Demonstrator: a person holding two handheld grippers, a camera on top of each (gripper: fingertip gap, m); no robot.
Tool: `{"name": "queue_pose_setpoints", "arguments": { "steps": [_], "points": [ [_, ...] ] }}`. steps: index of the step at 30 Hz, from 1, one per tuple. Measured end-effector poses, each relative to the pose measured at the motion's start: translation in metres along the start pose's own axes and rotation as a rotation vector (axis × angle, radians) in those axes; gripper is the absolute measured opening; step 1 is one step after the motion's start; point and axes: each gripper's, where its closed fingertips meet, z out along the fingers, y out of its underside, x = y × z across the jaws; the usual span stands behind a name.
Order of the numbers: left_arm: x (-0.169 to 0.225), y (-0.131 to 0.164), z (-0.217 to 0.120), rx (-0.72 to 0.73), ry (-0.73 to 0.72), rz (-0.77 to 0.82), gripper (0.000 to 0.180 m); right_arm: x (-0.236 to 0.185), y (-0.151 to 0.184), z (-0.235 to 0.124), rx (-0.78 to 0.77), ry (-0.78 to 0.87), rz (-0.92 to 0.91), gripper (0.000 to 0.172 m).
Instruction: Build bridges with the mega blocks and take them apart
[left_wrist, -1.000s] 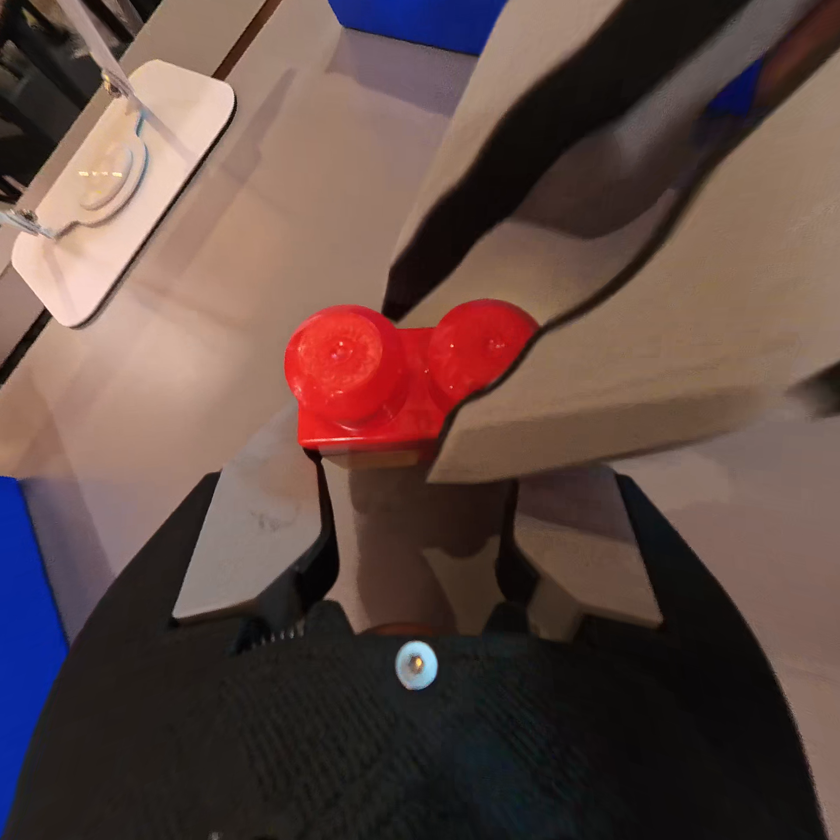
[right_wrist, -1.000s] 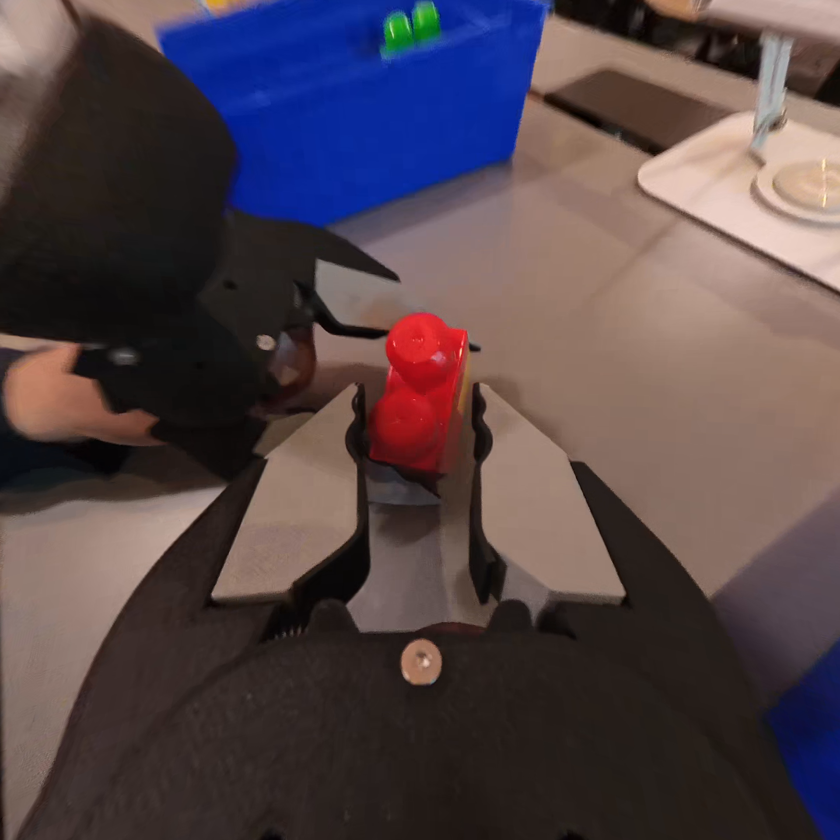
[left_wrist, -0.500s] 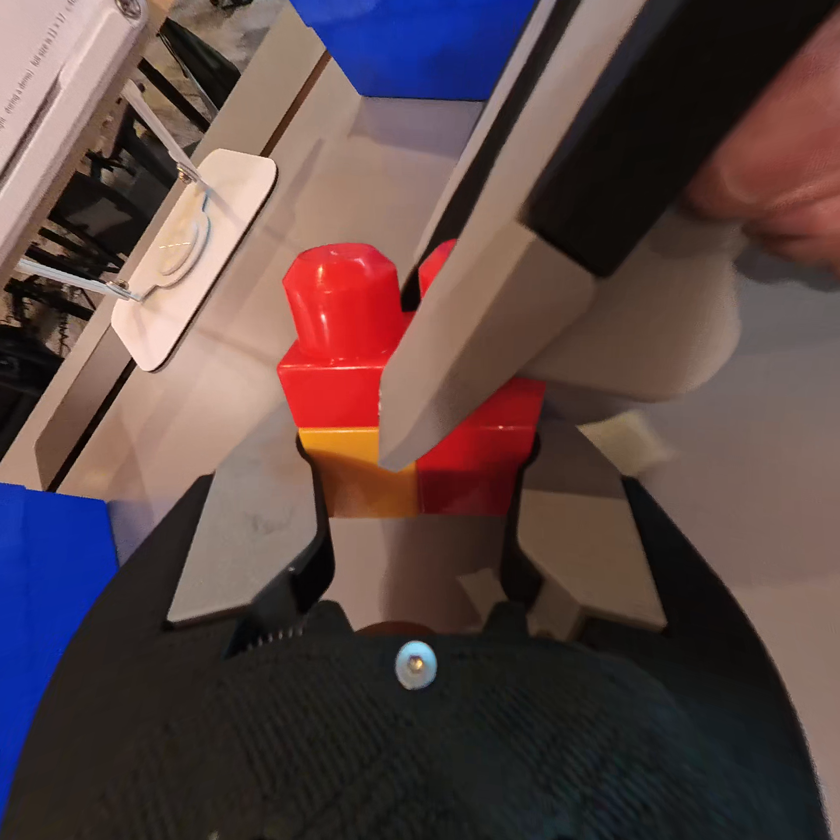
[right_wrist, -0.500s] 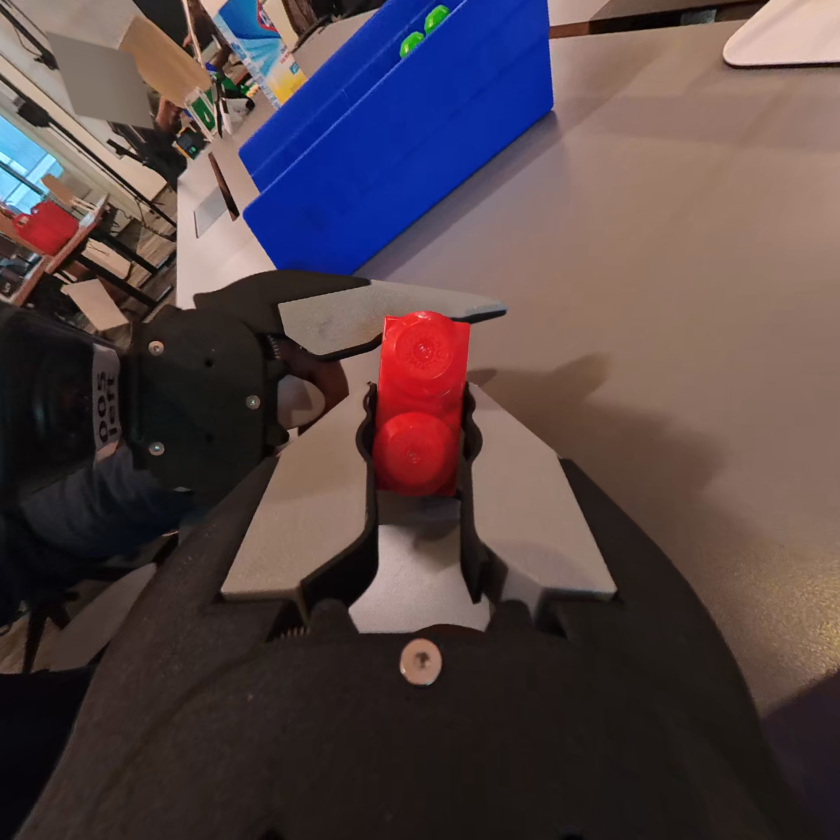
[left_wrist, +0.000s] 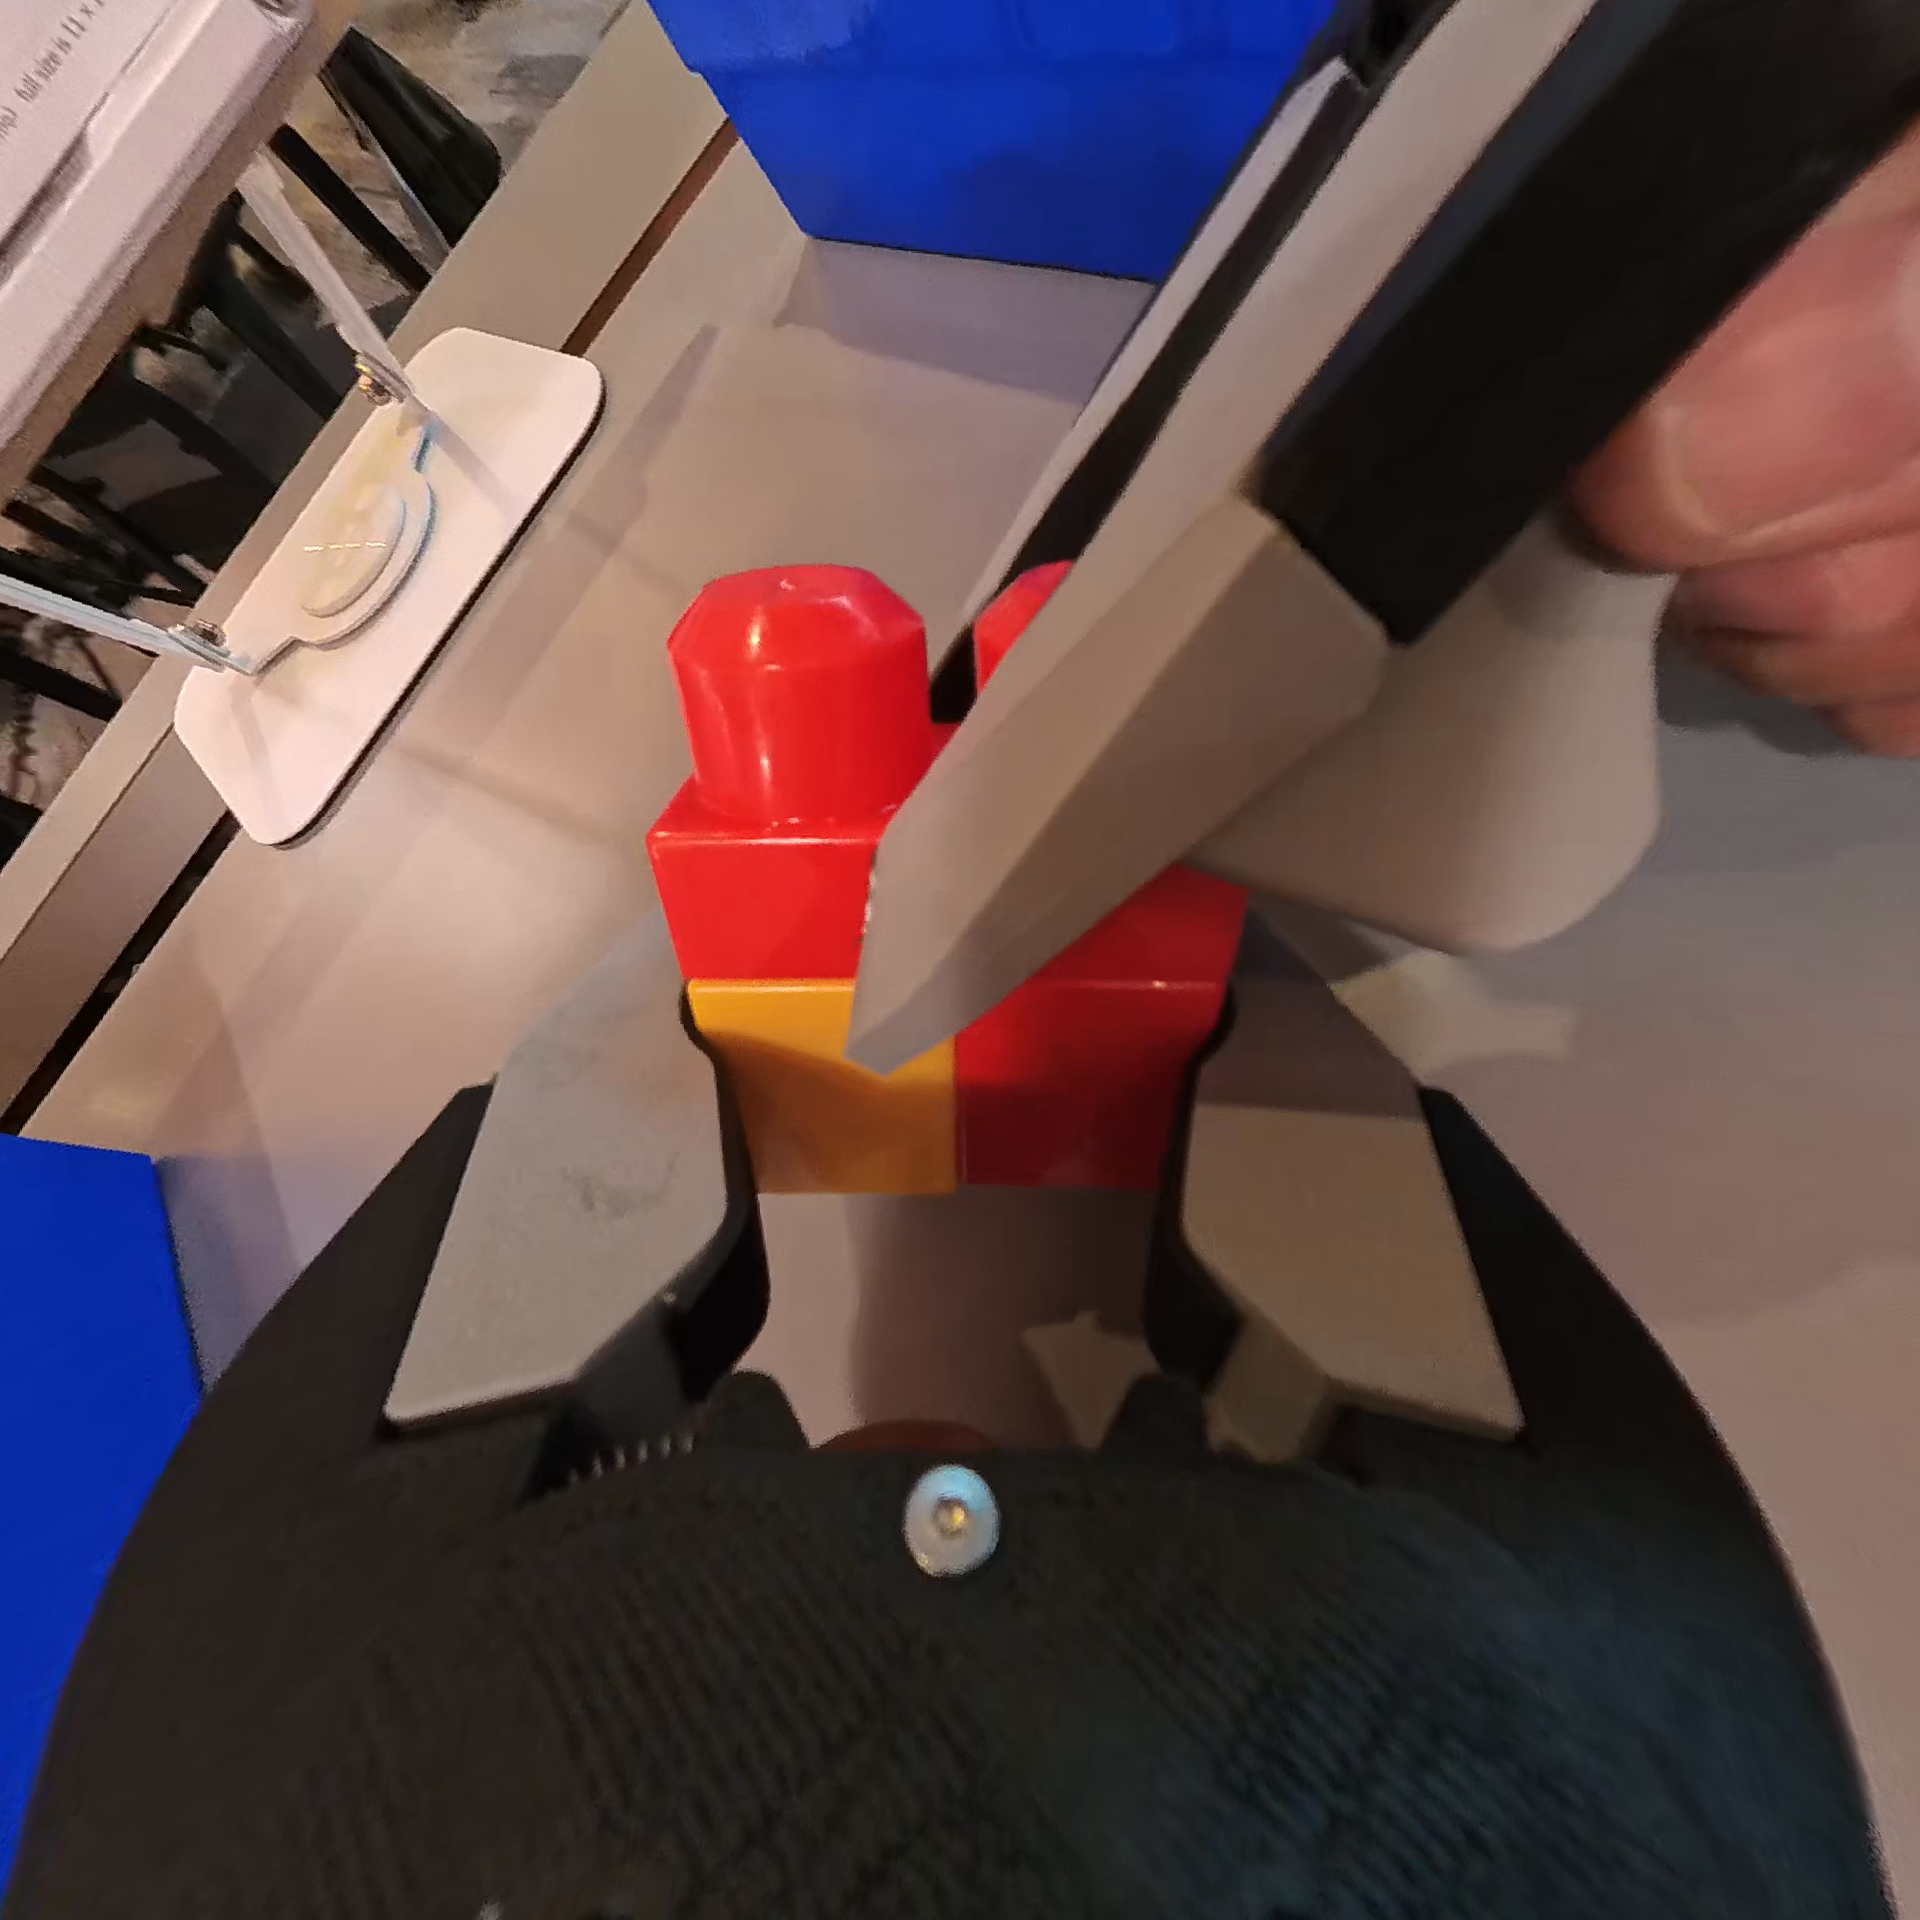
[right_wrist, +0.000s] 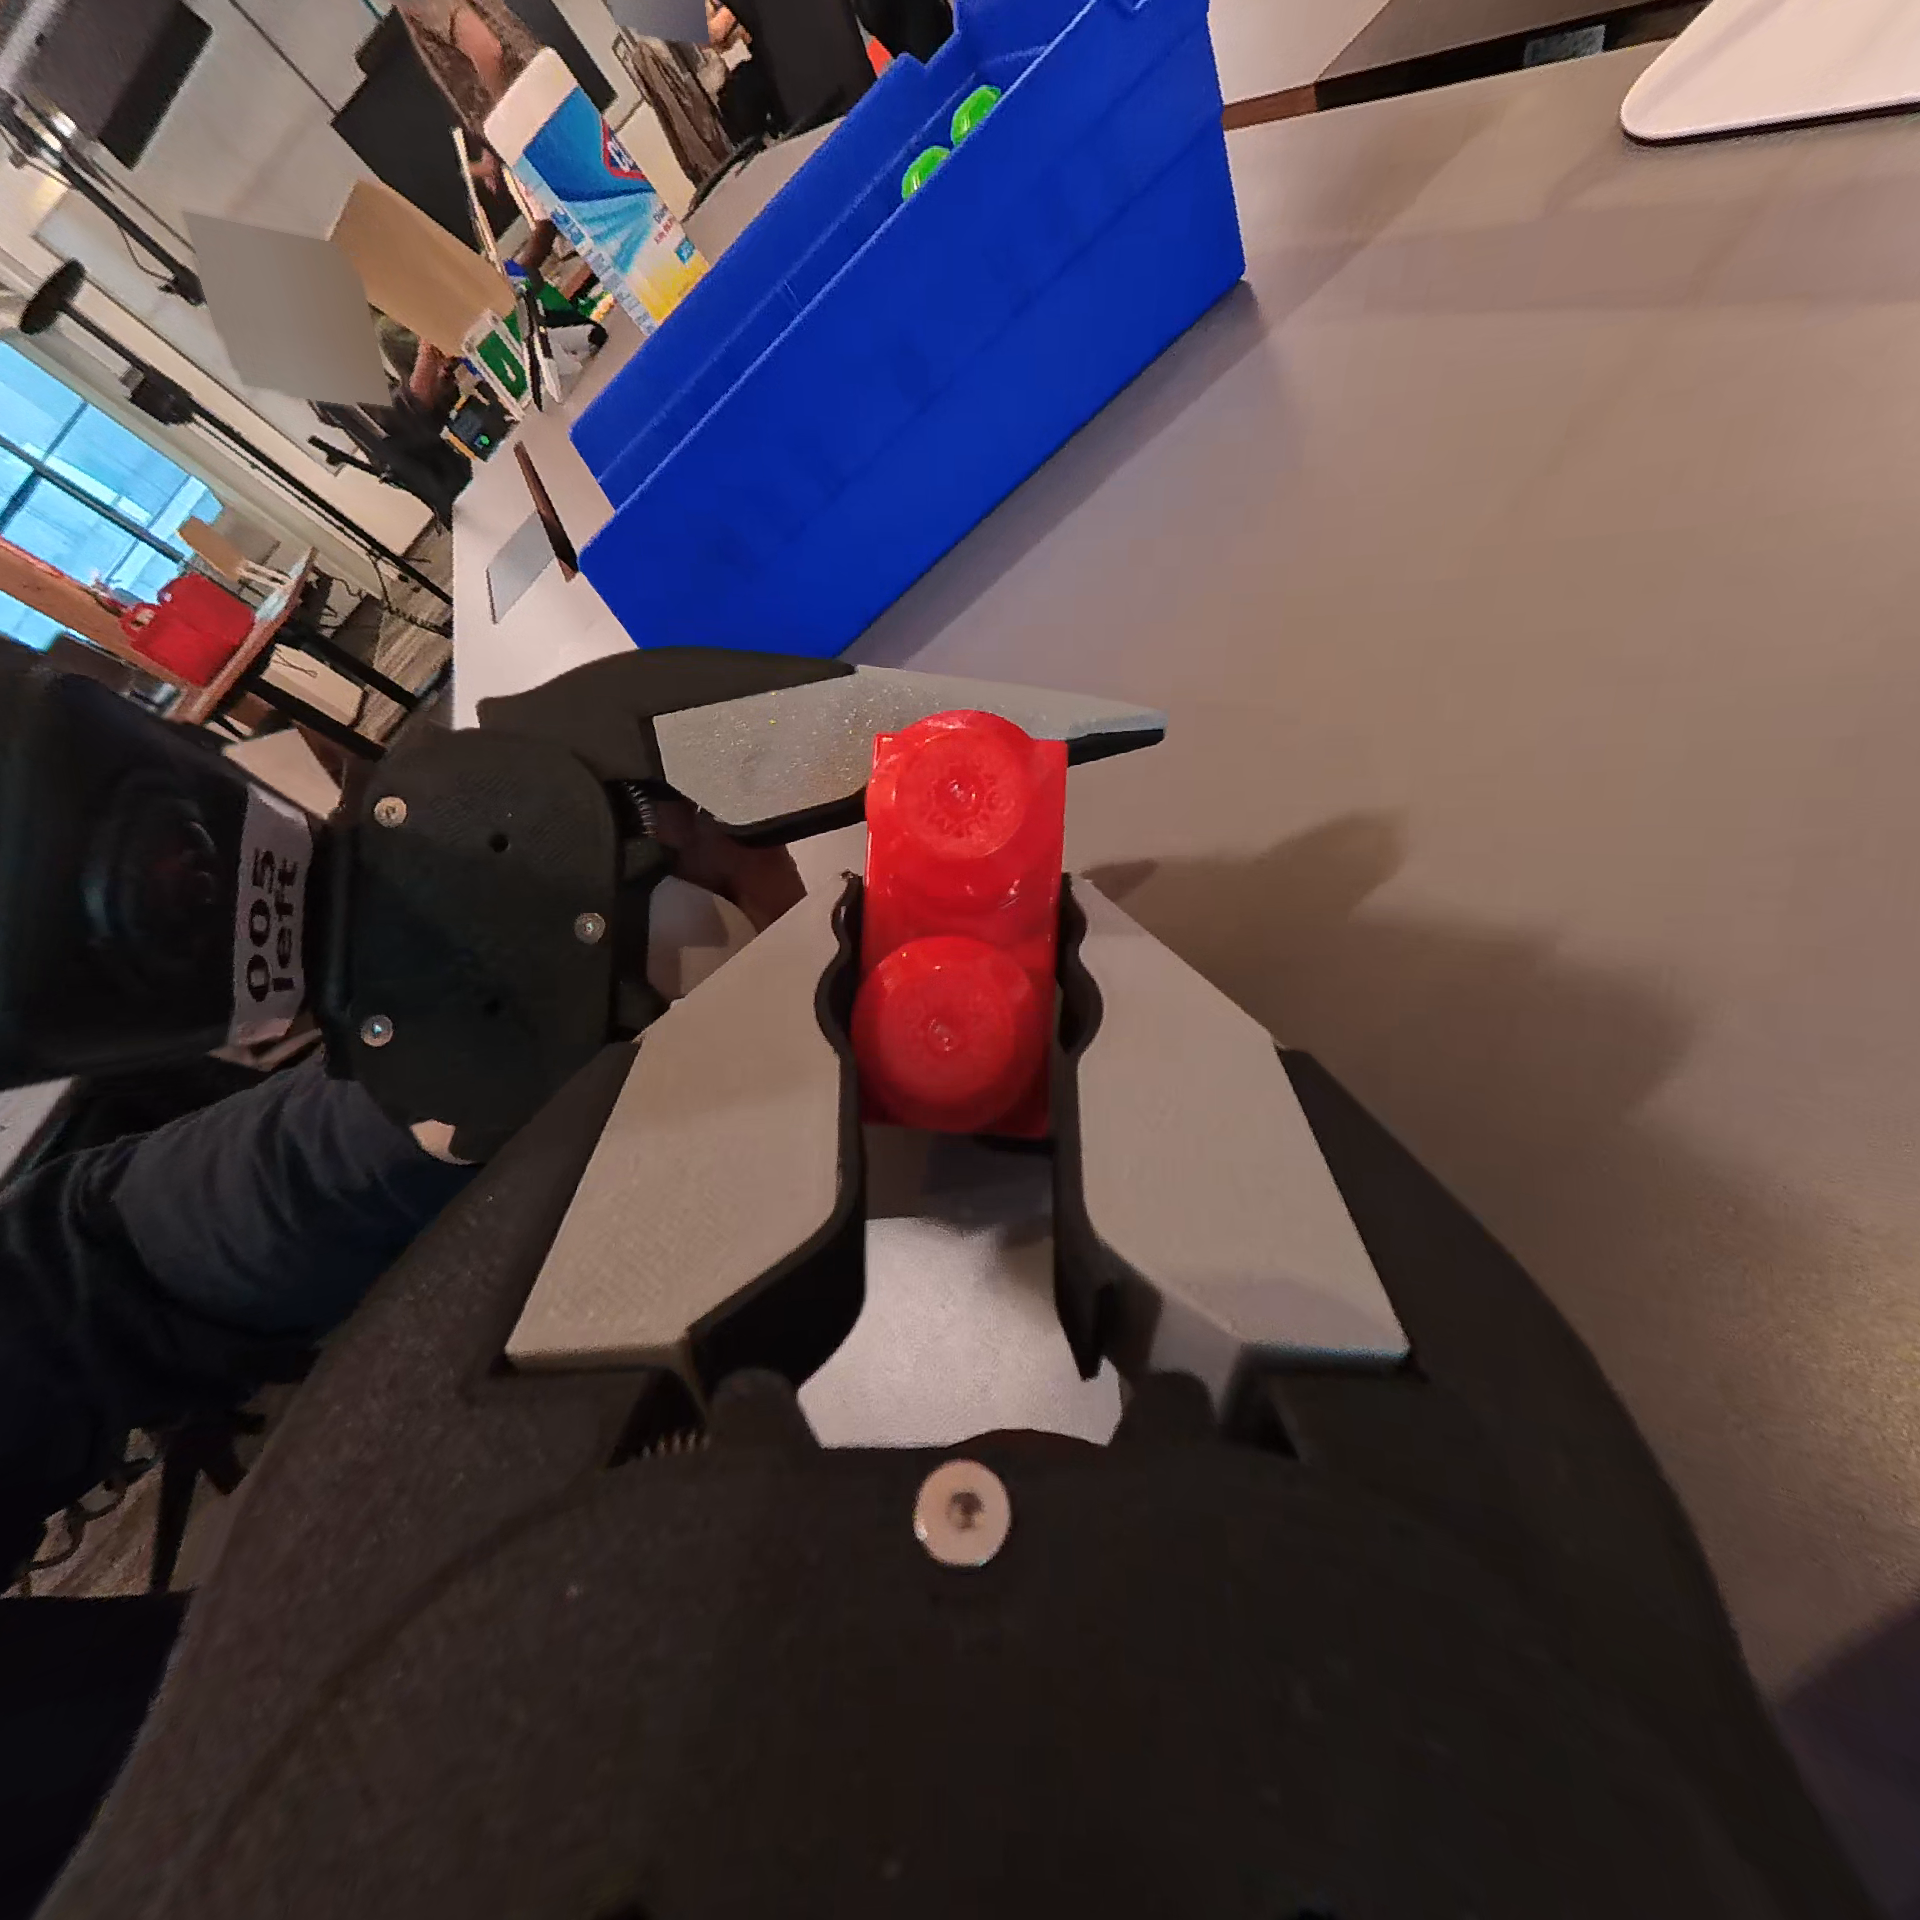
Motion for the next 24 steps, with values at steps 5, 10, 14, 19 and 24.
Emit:
{"name": "queue_pose_setpoints", "arguments": {
  "steps": [5,10,14,19,24],
  "points": [
    [0.003,0.004,-0.001,-0.03,0.018,0.022,0.088,0.003,0.003,0.001,-0.037,0.063,-0.098,0.035],
    [0.006,-0.002,-0.005,0.012,0.072,-0.01,0.089,-0.004,0.0,-0.002,-0.027,0.036,-0.116,0.034],
    [0.015,-0.007,-0.009,0.074,0.185,-0.094,0.088,-0.005,0.0,-0.005,-0.021,-0.065,-0.019,0.034],
    [-0.005,-0.003,-0.008,0.028,-0.015,0.004,0.088,-0.004,-0.011,-0.004,0.052,0.019,-0.052,0.033],
    [-0.001,-0.008,-0.016,0.141,0.162,-0.213,0.087,0.007,-0.031,-0.025,0.149,0.045,-0.039,0.033]
  ]
}}
